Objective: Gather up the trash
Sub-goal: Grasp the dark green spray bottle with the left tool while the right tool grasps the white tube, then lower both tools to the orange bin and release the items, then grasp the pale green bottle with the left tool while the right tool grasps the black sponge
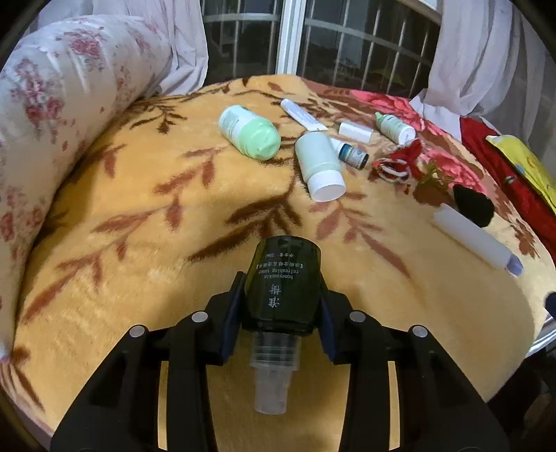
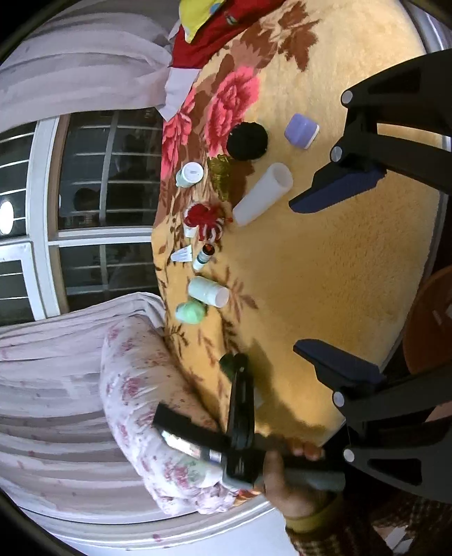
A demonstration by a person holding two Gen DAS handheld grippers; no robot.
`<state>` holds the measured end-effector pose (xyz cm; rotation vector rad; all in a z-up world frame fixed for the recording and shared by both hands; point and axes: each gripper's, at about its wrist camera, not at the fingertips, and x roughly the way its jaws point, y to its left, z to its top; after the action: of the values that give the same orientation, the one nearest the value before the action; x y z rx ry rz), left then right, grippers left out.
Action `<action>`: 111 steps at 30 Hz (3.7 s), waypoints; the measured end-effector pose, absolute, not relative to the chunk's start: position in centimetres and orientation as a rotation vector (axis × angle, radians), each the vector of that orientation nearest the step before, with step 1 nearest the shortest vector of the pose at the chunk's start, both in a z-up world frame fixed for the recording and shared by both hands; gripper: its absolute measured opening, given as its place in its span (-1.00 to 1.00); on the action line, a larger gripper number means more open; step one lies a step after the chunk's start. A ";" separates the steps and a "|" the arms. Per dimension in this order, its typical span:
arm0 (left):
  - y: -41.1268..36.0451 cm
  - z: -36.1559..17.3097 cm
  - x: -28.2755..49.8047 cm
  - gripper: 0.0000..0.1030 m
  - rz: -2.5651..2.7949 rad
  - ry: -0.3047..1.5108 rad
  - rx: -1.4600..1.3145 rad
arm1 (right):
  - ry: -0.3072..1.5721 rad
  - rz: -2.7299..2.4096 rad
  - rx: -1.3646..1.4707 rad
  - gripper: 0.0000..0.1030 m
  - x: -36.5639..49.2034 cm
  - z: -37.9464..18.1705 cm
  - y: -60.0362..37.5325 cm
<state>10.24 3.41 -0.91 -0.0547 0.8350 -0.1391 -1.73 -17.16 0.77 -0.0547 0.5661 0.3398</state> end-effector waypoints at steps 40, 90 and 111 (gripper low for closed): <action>-1.3 1.5 -1.0 -0.29 -0.371 0.796 0.015 | 0.827 0.384 -0.105 -0.50 2.2 2.3 -15.7; -2.6 4.4 10.6 0.36 -0.282 0.789 -0.024 | 0.685 0.296 0.064 0.38 0.5 2.8 -22.0; -2.4 -1.1 23.7 -0.17 -0.102 0.888 -0.037 | 0.651 0.176 -0.006 0.47 4.2 2.8 -25.3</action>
<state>23.68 -2.38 -1.08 -0.0365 0.8877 -0.1020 4.23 -25.25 2.80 -0.0059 0.6510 0.1757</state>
